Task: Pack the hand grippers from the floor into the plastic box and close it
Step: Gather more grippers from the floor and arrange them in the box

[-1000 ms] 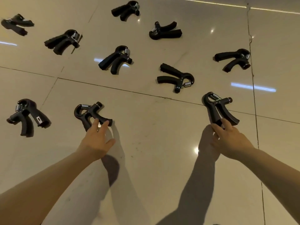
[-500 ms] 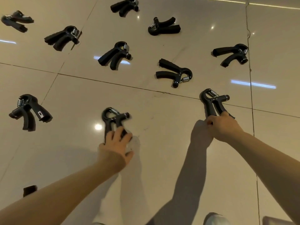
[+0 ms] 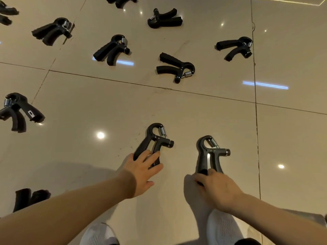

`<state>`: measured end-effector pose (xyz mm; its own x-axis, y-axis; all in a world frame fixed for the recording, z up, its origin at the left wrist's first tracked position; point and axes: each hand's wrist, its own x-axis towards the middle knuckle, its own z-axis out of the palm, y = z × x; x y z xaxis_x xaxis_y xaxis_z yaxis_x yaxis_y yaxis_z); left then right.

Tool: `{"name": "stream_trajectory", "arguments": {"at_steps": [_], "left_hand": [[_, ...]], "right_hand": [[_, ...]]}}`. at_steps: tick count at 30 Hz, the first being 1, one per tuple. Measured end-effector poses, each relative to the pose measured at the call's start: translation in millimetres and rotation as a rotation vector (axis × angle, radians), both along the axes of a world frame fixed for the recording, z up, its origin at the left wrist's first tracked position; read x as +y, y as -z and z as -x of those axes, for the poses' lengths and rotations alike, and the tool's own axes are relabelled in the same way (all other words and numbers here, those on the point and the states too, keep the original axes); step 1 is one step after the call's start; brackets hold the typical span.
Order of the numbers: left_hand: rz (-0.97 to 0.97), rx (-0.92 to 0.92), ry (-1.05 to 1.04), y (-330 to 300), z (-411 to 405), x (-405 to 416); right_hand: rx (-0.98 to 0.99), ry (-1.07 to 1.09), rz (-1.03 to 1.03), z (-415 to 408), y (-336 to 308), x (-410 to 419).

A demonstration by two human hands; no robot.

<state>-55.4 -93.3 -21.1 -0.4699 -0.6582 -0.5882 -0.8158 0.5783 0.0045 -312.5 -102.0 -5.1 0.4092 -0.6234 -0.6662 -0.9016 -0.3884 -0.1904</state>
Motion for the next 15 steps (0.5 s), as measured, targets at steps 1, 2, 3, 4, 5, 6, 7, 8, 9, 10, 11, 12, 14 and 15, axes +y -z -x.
{"name": "stream_trajectory", "arguments": {"at_steps": [1, 2, 3, 4, 5, 6, 7, 8, 9, 10, 11, 12, 14, 15], "left_hand": [[-0.014, -0.007, -0.001, 0, 1, 3], [-0.02, -0.018, -0.003, -2, 2, 7], [-0.025, -0.031, -0.007, -3, 3, 11], [-0.028, -0.035, -0.019, -4, 6, 16], [-0.029, -0.04, -0.032, -4, 8, 22], [-0.017, -0.034, -0.043, -2, 10, 29], [0.014, -0.004, -0.048, -1, 11, 35], [0.048, 0.044, -0.056, 1, 12, 40], [0.063, 0.079, -0.082, 1, 11, 44], [0.094, 0.134, -0.1, 3, 11, 48], [0.138, 0.206, -0.118, 4, 10, 53], [0.158, 0.26, -0.147, 6, 10, 56], [0.225, 0.344, -0.246, 9, 10, 61], [0.251, 0.363, -0.33, 12, 11, 63]], "right_hand": [[0.001, -0.034, -0.022, 1, -2, 7], [0.014, -0.067, -0.035, 3, -5, 11], [0.026, -0.102, -0.039, 4, -8, 13], [0.039, -0.136, -0.028, 5, -11, 12], [0.045, -0.154, 0.007, 6, -14, 10], [0.038, -0.129, 0.07, 7, -19, 8], [0.025, -0.074, 0.147, 8, -24, 5], [0.012, 0.0, 0.224, 10, -28, 2], [0.008, 0.067, 0.29, 13, -29, -1], [0.031, 0.126, 0.324, 16, -27, -2], [0.074, 0.182, 0.326, 18, -25, -3], [0.135, 0.229, 0.3, 19, -19, -2], [0.252, 0.249, 0.259, 16, -6, 2], [0.295, 0.236, 0.266, 14, -1, 3]]}}
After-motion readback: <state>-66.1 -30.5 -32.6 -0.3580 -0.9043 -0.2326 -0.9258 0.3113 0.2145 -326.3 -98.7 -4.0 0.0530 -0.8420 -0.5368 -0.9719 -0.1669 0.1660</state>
